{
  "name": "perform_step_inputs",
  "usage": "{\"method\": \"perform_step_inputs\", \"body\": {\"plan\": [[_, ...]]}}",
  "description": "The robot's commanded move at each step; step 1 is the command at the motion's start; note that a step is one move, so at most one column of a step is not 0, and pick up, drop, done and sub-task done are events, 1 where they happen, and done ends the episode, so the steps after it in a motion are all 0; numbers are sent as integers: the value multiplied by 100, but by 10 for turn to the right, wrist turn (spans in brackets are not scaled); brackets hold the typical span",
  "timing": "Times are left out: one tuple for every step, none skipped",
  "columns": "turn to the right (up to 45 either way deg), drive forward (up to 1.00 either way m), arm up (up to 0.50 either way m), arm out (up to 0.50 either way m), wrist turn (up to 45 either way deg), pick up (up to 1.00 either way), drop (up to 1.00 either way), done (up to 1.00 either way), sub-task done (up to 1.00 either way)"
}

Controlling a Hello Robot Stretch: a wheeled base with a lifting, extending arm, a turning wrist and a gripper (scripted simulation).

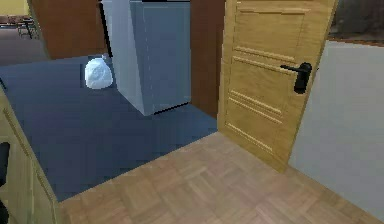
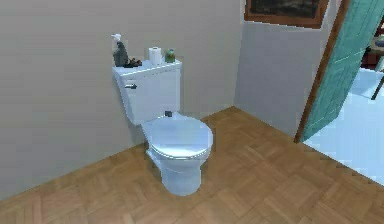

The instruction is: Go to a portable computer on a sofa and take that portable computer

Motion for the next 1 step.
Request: {"method": "perform_step_inputs", "body": {"plan": [[0,60,0,0,0,0,0,0,0]]}}
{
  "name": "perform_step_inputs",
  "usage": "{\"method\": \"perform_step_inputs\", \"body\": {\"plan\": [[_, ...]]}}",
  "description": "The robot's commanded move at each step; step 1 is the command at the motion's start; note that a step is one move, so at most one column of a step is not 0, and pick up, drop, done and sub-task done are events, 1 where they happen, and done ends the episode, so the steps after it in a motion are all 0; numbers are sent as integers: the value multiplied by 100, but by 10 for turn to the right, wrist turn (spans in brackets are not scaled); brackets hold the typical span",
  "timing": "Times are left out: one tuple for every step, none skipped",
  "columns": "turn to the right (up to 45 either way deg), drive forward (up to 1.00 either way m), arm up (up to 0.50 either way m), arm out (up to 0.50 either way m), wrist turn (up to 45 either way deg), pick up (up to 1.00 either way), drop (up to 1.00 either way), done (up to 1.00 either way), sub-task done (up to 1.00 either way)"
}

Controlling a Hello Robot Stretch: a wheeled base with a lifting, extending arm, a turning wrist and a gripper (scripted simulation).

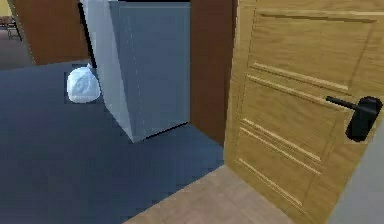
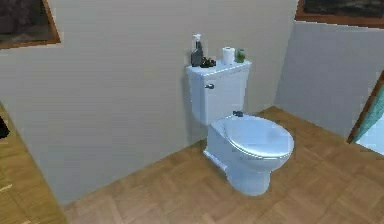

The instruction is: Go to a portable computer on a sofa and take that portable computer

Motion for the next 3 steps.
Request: {"method": "perform_step_inputs", "body": {"plan": [[-360,0,0,0,0,0,0,0,0],[0,100,0,0,0,0,0,0,0],[-60,0,0,0,0,0,0,0,0]]}}
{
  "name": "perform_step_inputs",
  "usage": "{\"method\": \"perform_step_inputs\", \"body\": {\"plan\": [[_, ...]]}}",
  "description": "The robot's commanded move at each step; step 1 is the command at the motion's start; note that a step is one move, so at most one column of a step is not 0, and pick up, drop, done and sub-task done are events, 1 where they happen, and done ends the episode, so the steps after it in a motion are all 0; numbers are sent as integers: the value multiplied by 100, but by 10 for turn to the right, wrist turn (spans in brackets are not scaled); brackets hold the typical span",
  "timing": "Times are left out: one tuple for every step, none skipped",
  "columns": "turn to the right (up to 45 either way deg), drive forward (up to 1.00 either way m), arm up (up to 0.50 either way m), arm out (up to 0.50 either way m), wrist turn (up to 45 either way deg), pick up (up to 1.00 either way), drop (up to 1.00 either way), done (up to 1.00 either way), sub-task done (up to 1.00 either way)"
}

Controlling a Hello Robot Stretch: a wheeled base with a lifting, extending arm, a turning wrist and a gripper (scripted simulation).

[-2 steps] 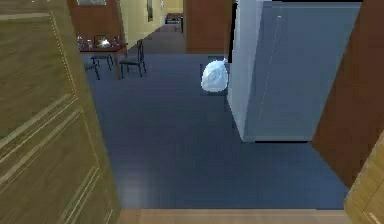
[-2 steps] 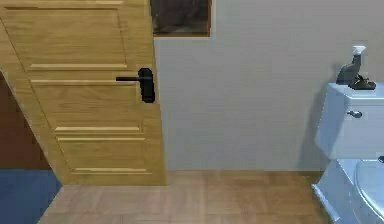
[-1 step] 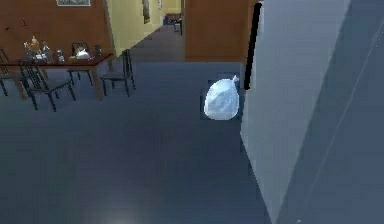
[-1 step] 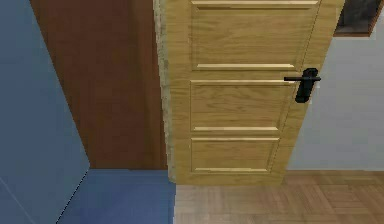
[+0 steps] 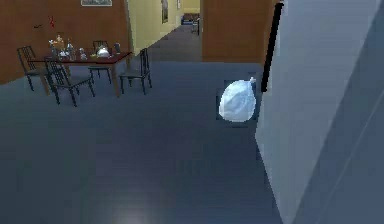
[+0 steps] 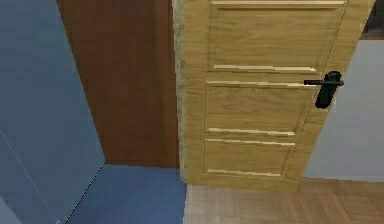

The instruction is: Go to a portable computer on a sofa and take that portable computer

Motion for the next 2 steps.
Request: {"method": "perform_step_inputs", "body": {"plan": [[0,25,0,0,0,0,0,0,0],[-30,0,0,0,0,0,0,0,0]]}}
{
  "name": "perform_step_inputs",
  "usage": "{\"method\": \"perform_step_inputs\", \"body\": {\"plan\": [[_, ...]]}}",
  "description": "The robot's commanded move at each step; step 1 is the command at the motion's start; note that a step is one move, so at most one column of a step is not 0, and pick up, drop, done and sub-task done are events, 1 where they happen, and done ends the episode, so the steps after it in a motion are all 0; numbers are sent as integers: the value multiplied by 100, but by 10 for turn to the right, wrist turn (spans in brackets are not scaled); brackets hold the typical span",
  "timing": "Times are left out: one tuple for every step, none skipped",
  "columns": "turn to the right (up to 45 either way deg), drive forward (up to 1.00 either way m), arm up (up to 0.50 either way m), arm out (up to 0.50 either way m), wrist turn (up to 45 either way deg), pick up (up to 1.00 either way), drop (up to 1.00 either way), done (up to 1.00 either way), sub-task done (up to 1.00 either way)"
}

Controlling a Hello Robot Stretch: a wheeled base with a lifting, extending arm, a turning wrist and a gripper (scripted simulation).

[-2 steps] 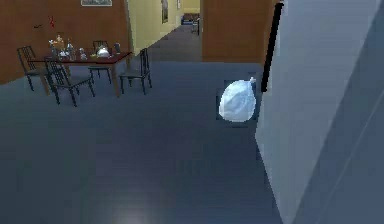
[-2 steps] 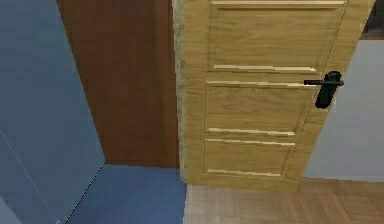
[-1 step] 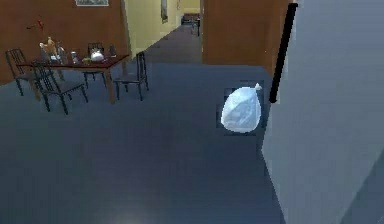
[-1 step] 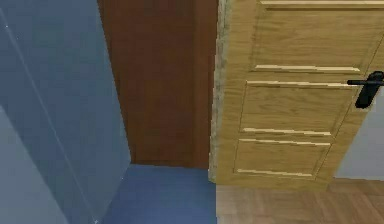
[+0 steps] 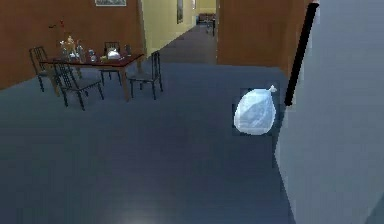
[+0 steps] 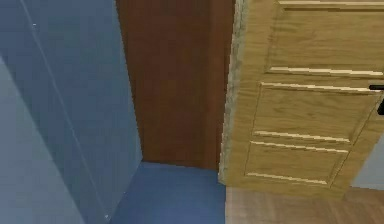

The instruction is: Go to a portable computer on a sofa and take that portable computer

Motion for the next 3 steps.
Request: {"method": "perform_step_inputs", "body": {"plan": [[0,100,0,0,0,0,0,0,0],[0,100,0,0,0,0,0,0,0],[0,100,0,0,0,0,0,0,0]]}}
